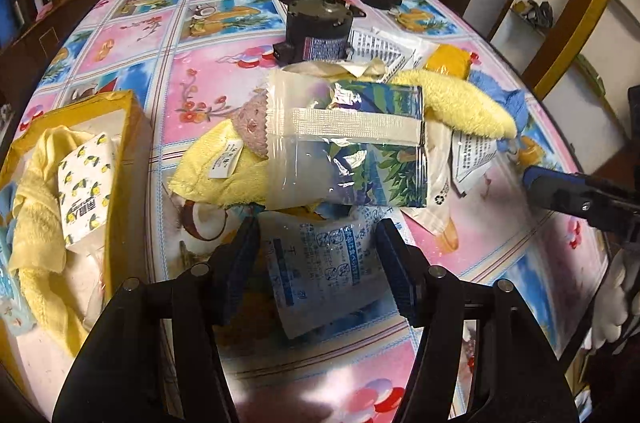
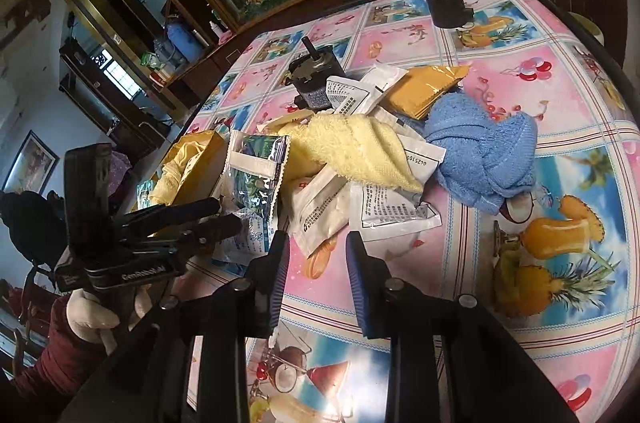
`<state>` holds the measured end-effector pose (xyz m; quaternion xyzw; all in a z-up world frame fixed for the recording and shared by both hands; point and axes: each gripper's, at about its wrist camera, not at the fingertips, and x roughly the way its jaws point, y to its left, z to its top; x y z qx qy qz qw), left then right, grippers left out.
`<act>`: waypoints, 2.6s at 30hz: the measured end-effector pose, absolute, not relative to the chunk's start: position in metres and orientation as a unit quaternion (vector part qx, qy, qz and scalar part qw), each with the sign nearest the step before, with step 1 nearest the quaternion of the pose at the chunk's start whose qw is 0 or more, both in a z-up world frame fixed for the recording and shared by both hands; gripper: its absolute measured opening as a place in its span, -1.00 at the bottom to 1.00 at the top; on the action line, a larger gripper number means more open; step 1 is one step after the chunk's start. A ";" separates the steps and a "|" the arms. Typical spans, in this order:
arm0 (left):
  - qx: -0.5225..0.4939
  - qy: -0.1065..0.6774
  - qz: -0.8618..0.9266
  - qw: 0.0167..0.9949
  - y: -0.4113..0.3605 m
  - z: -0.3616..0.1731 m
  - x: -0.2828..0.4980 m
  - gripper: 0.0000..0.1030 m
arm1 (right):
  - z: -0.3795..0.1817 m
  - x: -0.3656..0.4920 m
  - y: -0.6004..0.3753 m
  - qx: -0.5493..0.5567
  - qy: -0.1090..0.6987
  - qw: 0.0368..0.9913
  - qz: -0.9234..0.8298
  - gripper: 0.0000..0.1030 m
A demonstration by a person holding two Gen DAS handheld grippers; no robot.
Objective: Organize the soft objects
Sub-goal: 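Move the left gripper to the white printed sachet on the table and grasp it, then carry the white sachet into the box with the left gripper and release it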
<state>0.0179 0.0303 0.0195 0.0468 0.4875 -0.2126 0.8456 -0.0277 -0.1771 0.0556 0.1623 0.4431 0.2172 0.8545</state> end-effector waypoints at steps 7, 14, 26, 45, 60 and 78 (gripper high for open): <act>0.076 0.504 -0.293 0.809 0.009 0.015 -0.013 0.30 | 0.059 -0.023 -0.184 0.165 0.441 0.853 0.224 -0.44; 0.083 0.486 -0.300 0.816 0.007 0.012 -0.036 0.36 | 0.062 -0.013 -0.167 0.146 0.445 0.850 0.241 -0.44; -0.022 0.464 -0.320 0.826 0.015 0.017 -0.045 -0.38 | 0.059 -0.015 -0.164 0.144 0.455 0.847 0.233 -0.44; -0.171 0.393 -0.246 0.869 0.165 0.073 -0.093 -0.38 | 0.063 -0.016 -0.113 0.112 0.463 0.837 0.269 -0.44; -0.176 0.406 -0.052 0.895 0.265 0.044 -0.081 -0.37 | 0.055 -0.033 -0.043 0.079 0.480 0.819 0.305 -0.29; -0.188 0.364 -0.019 0.912 0.273 0.070 -0.096 0.01 | 0.051 -0.034 -0.052 0.094 0.483 0.822 0.287 -0.29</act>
